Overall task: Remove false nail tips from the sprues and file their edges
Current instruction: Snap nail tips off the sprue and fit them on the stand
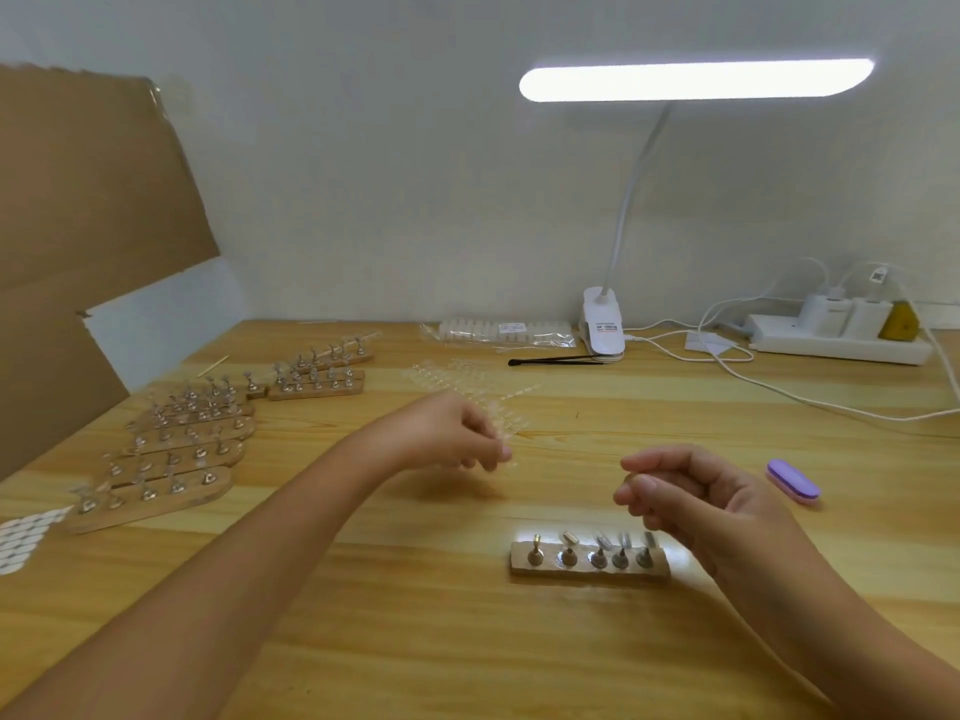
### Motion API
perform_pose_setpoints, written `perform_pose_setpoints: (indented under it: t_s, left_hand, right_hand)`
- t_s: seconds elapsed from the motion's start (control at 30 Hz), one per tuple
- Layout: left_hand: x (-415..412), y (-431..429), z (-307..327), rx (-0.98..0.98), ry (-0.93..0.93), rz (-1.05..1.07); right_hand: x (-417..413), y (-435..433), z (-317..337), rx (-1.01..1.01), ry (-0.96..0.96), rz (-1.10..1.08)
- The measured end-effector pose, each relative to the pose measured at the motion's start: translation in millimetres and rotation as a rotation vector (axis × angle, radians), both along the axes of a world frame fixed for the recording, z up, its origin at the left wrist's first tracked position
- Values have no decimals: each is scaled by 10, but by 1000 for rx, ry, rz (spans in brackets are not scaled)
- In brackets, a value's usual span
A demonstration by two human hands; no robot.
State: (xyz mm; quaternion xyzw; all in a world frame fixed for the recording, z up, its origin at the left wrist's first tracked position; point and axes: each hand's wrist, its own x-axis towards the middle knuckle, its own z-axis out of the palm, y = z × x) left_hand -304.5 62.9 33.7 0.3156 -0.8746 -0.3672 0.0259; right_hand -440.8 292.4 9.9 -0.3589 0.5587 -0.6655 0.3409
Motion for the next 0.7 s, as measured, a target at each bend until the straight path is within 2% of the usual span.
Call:
perform_pose_setpoints:
  t_s: [0.1, 0.2, 0.3, 0.4, 0.53, 0.6, 0.7]
  left_hand:
    - [-272, -126, 235, -62, 35, 65]
    - [-430, -166, 347, -212, -40, 93]
    - [-375, 45, 315, -175, 239, 95]
    - [-164, 411, 233, -1, 454, -17]
    - [99, 756, 230, 436, 445, -171]
    - [155, 779, 207, 612, 458, -142]
    - [185, 754, 176, 762, 487, -61]
  right_hand:
    - [16, 8, 12, 26, 33, 13]
    - [22, 18, 26, 18, 61, 13]
    - [2, 32, 50, -25, 99, -36]
    - [29, 53, 67, -140, 161, -91]
    - [83, 2, 63, -263, 372, -157]
    - [126, -60, 86, -263, 516, -141]
    - [166, -142, 128, -253, 614, -125]
